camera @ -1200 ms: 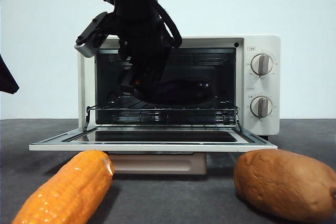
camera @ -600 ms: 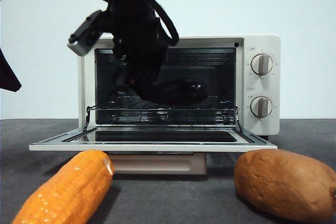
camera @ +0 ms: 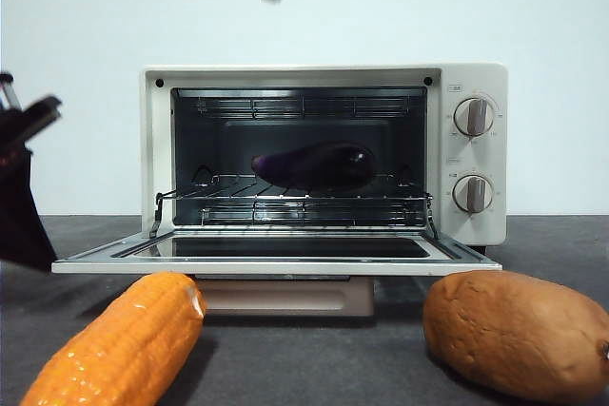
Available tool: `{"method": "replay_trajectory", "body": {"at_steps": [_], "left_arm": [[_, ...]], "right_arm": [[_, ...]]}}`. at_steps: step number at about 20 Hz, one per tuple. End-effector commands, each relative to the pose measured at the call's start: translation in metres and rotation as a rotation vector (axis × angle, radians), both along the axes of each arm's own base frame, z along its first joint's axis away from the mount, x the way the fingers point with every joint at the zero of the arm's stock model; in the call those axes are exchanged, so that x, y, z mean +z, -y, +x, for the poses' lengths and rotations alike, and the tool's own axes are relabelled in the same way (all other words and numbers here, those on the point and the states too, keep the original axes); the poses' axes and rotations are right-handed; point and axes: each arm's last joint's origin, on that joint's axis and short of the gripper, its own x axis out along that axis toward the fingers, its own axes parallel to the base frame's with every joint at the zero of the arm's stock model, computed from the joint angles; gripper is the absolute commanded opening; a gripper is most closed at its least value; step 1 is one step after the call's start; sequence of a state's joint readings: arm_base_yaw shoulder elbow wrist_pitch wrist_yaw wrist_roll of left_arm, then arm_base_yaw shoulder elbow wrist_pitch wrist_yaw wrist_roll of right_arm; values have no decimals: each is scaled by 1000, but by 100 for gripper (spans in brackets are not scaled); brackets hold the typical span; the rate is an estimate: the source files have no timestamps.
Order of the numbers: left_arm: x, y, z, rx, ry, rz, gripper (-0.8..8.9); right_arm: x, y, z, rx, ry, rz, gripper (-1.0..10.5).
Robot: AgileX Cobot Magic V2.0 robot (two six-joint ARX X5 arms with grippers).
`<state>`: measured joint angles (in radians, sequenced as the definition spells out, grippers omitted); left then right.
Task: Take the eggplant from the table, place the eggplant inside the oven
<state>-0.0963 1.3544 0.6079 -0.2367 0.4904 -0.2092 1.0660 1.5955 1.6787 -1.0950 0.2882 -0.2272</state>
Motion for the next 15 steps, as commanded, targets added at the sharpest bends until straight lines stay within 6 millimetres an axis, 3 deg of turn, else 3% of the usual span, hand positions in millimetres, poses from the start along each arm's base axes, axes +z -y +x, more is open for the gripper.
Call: {"method": "replay_trajectory", "body": {"at_steps": [1, 4, 8, 15], "left_arm": [[-10, 2, 8, -27, -30, -26, 6], [-19, 5, 17, -58, -69, -72, 6], [-28, 7, 27, -113, -102, -154, 5], [-32, 10, 32, -181, -116, -263, 6]], "right_arm": [[23, 10, -23, 20, 9, 66, 3], [46, 35, -45, 32, 21, 134, 3], [67, 65, -61, 30, 44, 202, 3], [77, 96, -74, 19, 41, 204, 3]]}}
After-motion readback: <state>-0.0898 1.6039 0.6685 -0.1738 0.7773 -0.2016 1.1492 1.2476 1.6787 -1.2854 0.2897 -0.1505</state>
